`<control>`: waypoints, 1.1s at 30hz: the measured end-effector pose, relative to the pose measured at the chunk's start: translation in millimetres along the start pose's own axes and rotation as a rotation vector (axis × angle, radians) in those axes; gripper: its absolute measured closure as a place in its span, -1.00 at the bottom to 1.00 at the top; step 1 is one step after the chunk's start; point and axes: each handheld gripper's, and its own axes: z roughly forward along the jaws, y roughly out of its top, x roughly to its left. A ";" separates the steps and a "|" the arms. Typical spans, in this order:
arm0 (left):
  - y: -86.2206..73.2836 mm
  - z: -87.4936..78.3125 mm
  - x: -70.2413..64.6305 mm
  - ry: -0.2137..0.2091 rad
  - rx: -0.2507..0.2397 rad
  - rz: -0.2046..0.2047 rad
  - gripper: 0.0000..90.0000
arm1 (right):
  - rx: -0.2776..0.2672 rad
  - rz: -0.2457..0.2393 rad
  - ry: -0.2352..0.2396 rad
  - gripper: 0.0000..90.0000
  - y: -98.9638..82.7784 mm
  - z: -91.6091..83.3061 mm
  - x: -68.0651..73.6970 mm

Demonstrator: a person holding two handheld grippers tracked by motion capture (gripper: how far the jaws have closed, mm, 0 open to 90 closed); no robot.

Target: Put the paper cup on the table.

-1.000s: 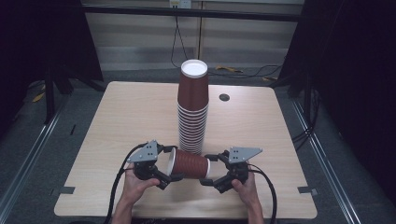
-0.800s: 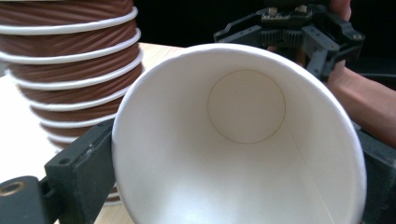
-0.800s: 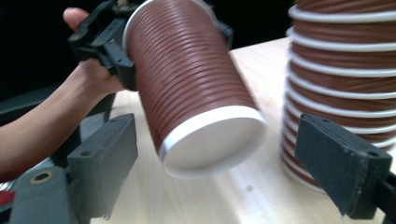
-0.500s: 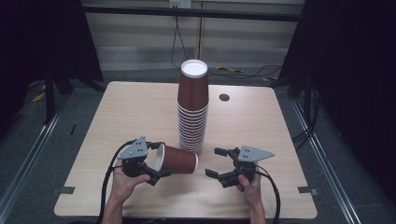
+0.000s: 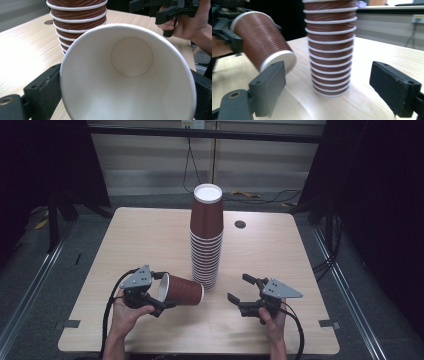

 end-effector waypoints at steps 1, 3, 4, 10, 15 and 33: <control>0.2 -0.7 0.2 0.005 0.006 -0.002 -0.89 | -0.003 -0.003 -0.031 -0.70 -2.2 0.0 -0.3; 0.3 -1.7 0.9 0.010 0.009 -0.007 -0.89 | -0.025 -0.008 -0.079 -0.70 -6.0 -0.8 -0.8; 0.2 -2.2 1.6 0.010 0.009 -0.006 -0.89 | -0.030 -0.010 -0.092 -0.70 -7.4 -1.5 -1.0; -0.7 -3.9 5.3 0.030 0.036 -0.020 -0.89 | -0.057 -0.041 -0.210 -0.71 -16.3 -5.9 -3.7; 3.3 -1.9 9.4 0.059 0.106 -0.021 -0.89 | -0.053 -0.062 -0.301 -0.71 -21.4 -6.1 -5.6; 11.5 -3.0 25.0 0.111 0.246 -0.066 -0.89 | -0.153 -0.037 -0.384 -0.71 -38.8 -16.0 -8.7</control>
